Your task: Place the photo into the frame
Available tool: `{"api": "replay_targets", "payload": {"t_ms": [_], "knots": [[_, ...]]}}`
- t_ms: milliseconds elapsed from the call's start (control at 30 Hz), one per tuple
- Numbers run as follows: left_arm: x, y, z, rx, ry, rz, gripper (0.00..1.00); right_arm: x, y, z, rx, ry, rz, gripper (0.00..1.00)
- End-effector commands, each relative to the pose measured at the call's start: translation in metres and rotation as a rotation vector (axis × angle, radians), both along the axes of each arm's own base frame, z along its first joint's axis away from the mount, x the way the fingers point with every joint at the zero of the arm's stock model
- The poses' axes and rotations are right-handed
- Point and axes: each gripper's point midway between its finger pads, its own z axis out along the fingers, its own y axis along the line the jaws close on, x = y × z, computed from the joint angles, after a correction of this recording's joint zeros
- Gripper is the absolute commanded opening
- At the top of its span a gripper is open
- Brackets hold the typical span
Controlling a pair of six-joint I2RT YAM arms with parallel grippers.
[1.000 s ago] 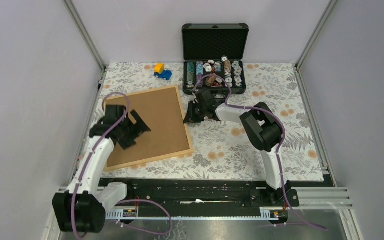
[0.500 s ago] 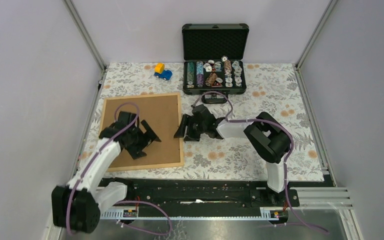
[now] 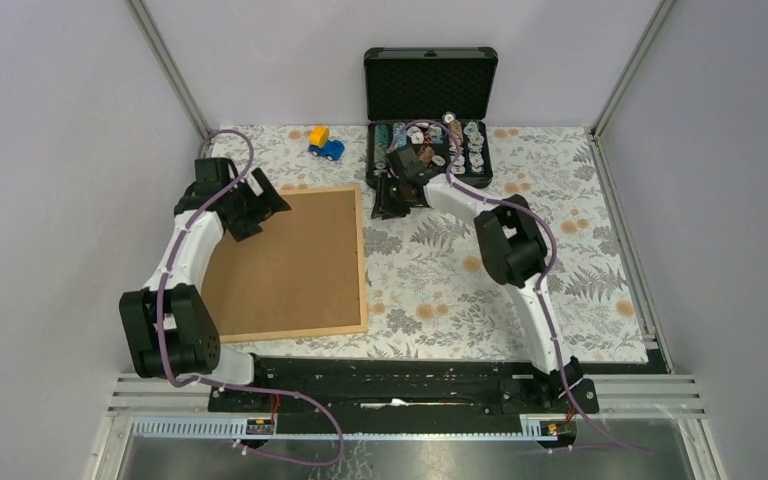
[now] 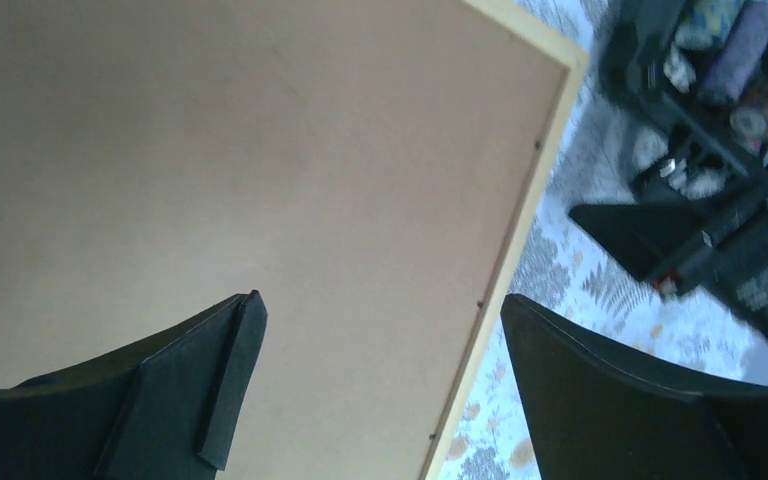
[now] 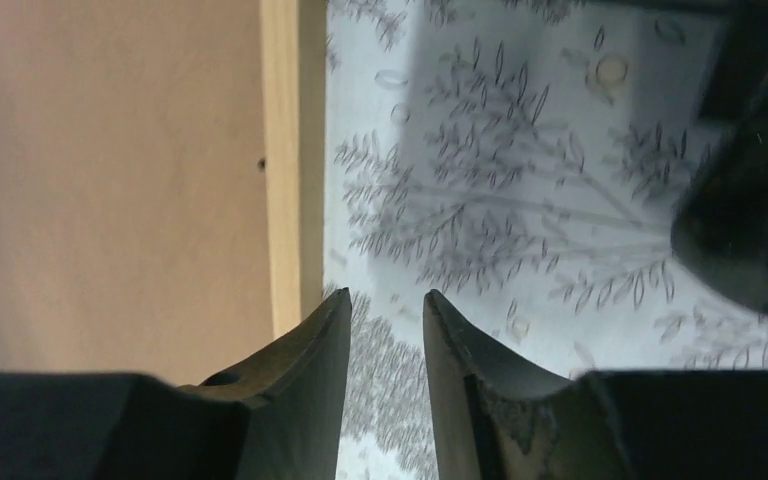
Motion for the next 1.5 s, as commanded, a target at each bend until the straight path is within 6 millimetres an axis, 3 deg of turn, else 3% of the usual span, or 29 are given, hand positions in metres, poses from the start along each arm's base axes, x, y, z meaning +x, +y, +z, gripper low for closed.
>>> {"api": "replay_targets", "payload": {"t_ms": [0,133,267,567,767,967,1467], "knots": [[0.0,-0.05,-0.01,-0.157,-0.065,-0.167,0.99,0.003,0.004,-0.017,-0.057,0.048,0.089,0.38],[-0.027,-0.064,-0.042,-0.131,0.014,-0.202,0.99,0.018,0.016,-0.018,-0.018,0.031,0.112,0.38],[-0.045,-0.065,-0.054,-0.109,0.043,-0.218,0.99,0.022,0.023,-0.021,0.01,0.025,0.116,0.42],[-0.042,-0.059,-0.022,-0.05,-0.025,-0.235,0.99,0.026,0.029,-0.047,0.009,0.068,0.075,0.43],[-0.049,-0.06,-0.026,-0.049,-0.007,-0.245,0.99,0.031,0.027,-0.058,-0.067,0.053,0.057,0.44],[-0.051,-0.06,-0.019,-0.046,-0.026,-0.247,0.99,0.016,0.028,-0.069,-0.164,0.045,0.099,0.43],[-0.049,-0.059,-0.006,-0.038,-0.044,-0.254,0.99,-0.003,0.007,-0.088,-0.431,0.015,0.1,0.41]]}}
